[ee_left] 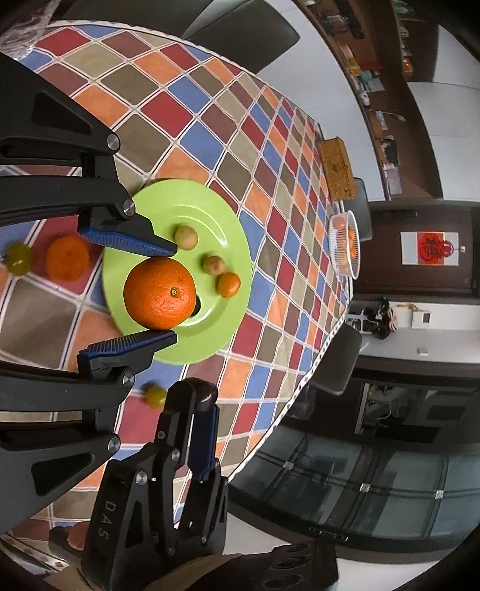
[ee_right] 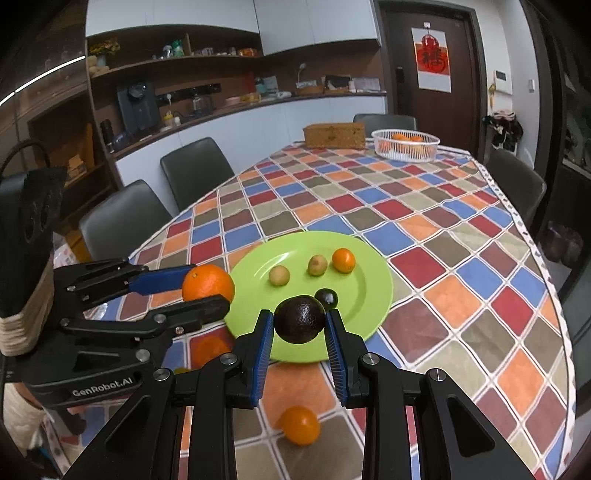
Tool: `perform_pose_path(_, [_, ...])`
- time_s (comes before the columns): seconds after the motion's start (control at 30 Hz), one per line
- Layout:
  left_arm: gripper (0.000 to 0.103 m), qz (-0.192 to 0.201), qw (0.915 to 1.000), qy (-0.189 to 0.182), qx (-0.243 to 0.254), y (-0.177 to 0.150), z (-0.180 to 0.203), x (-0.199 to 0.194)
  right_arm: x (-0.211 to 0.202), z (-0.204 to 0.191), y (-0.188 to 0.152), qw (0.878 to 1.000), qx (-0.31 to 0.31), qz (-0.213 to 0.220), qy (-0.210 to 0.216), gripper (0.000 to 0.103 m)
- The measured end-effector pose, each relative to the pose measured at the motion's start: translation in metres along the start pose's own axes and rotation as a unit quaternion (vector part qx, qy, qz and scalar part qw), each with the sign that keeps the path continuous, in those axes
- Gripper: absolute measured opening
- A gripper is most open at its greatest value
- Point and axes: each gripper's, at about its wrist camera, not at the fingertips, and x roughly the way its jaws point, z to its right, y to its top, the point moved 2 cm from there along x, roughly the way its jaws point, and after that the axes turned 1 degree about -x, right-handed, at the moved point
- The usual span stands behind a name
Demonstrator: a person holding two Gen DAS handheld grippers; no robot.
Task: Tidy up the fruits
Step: 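Carry the orange and plum onto the green plate and open both tools, then withdraw both open tools from the plate toward the remaining fruits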
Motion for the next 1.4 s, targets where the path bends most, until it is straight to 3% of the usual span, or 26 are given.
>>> perform_pose_path(0.5, [0.040,-0.082,0.9949,-0.006,-0.059,0.005,-0.046,0.071,0.074,0.008,0.013,0.998,0.006,-0.069,0.001,0.030])
perform_pose_path(0.87, [0.040,-0.109,0.9920,0.004,-0.064,0.001,-0.057,0.097,0.104,0.012,0.008,0.995,0.015,-0.104,0.000,0.030])
perform_pose_path(1.0, [0.040,-0.109,0.9918,0.012,-0.065,0.001,-0.059,0.098,0.107,0.014,0.007,0.994,0.018,-0.107,-0.005,0.031])
perform_pose_path(1.1, [0.050,-0.097,0.9930,0.024,-0.063,0.001,-0.060,0.089,0.106,0.015,0.006,0.994,0.018,-0.109,-0.011,0.037])
perform_pose_path(1.4, [0.056,-0.053,0.9961,0.057,-0.042,0.008,-0.047,0.041,0.072,0.009,0.011,0.997,0.021,-0.069,-0.023,0.038])
